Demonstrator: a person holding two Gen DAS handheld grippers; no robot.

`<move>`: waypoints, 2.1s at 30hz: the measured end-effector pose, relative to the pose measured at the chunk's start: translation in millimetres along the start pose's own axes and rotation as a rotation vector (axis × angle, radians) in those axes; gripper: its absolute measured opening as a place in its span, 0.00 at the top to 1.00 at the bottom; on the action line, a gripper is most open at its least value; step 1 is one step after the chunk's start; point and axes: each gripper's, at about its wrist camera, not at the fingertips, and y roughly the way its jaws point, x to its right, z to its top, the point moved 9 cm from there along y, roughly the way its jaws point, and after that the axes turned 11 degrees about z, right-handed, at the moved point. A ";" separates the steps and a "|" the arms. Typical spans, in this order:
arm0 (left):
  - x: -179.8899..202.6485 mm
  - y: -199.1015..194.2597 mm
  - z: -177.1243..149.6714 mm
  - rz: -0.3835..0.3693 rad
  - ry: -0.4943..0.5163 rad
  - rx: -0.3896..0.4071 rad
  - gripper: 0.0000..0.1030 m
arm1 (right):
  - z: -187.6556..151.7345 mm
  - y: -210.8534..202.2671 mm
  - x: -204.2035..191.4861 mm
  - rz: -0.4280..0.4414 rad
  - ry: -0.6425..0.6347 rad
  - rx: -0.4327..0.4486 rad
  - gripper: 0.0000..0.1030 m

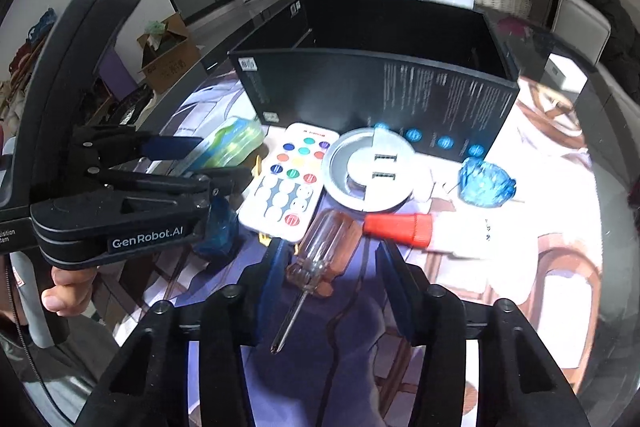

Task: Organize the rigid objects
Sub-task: 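Move left tool to the green earplug case while right tool moves to the orange screwdriver, then close left tool on the green case while right tool closes on the screwdriver handle, then lift the green case with left tool while right tool lifts the screwdriver over the box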

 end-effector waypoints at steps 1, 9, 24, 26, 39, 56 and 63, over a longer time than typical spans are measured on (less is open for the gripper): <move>0.4 -0.3 -1.2 -0.003 -0.001 -0.005 0.48 | -3.0 1.8 -0.6 0.018 0.008 -0.014 0.61; 10.8 -19.3 -32.2 0.020 0.030 -0.006 0.49 | -12.3 -14.6 3.1 0.021 -0.023 -0.033 0.74; 54.8 -36.2 -42.5 0.027 0.147 0.037 0.49 | -40.1 -23.8 5.5 0.020 -0.022 -0.073 0.46; 53.1 -31.9 -39.8 0.009 0.137 0.033 0.49 | -37.5 -20.8 5.7 0.021 -0.021 -0.070 0.46; 43.5 -48.5 -36.9 -0.048 0.092 0.065 0.85 | -36.0 -23.7 9.0 0.080 0.009 -0.084 0.74; 33.3 -92.2 -16.5 -0.029 0.069 0.244 0.85 | -12.3 -56.4 -18.7 0.067 -0.092 0.108 0.75; 32.5 -108.8 -8.9 -0.034 0.060 0.317 0.85 | -3.9 -74.9 -29.5 0.043 -0.145 0.186 0.76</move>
